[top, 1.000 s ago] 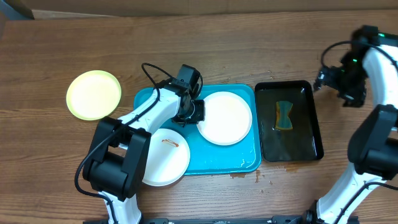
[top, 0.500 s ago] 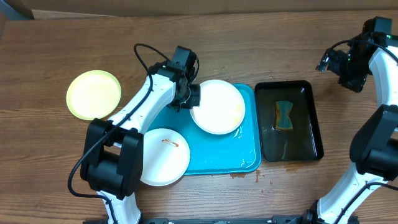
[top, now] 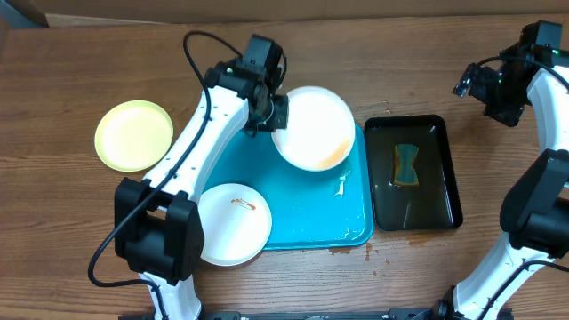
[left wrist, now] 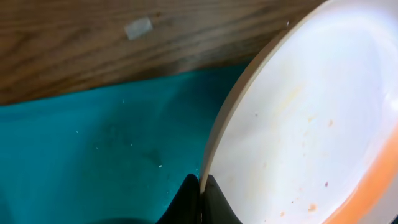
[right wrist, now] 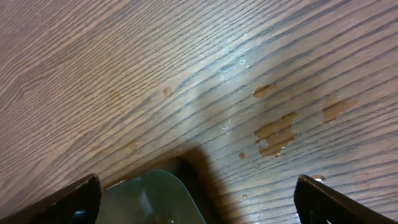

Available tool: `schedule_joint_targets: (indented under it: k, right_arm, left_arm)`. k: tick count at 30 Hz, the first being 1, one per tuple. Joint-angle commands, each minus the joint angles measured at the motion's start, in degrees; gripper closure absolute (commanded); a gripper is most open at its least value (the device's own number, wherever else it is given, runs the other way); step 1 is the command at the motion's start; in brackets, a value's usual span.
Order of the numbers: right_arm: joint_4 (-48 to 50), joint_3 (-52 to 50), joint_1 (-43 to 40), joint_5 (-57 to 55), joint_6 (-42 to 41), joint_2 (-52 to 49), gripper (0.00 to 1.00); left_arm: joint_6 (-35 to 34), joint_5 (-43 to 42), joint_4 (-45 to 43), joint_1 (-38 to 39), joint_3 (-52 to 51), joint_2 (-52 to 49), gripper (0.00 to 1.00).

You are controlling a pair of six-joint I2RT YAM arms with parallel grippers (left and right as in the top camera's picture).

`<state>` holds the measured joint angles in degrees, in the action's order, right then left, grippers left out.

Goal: Clean dirty plates on tray and stack at the side
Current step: 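Lift the white plate with the left gripper and carry it left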

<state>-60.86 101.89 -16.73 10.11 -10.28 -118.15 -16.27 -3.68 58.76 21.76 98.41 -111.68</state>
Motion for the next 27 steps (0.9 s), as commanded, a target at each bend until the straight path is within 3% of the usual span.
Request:
schedule_joint_targets:
  k: [1, 11, 21, 27]
  right_arm:
    - [0.4, 0.5, 0.1, 0.2, 0.0, 1.4, 0.00]
    - [0.4, 0.5, 0.1, 0.2, 0.0, 1.4, 0.00]
    - [0.4, 0.5, 0.1, 0.2, 0.0, 1.4, 0.00]
    - [0.4, 0.5, 0.1, 0.2, 0.0, 1.4, 0.00]
  left_arm:
    - [1.0, 3.8, 0.3, 2.9, 4.4, -0.7, 0.96]
    - [0.6, 19.4, -2.9, 16.1, 5.3, -0.7, 0.96]
    - [1.2, 45.3, -8.2, 33.5, 5.2, -0.7, 0.96]
    - [4.4, 55.1, -12.4, 40.3, 5.2, -0.7, 0.96]
